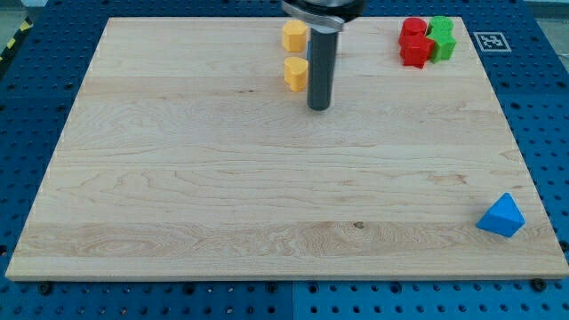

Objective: Push the yellow heart below to the blue cube

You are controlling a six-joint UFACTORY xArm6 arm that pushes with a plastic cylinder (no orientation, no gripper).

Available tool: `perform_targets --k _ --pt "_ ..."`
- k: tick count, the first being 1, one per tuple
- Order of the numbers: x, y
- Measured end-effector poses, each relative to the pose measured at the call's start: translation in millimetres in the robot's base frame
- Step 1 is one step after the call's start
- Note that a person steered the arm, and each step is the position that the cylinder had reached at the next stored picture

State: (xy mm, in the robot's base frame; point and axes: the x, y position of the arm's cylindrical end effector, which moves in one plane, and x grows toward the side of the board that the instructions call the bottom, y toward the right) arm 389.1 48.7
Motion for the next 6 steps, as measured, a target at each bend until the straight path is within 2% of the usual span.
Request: perform_targets --k 1,2,3,4,6 --pt "-1 -47" --pt "-27 -110" --pt "-77 -126" --pt "-83 -96" --pt "8 31"
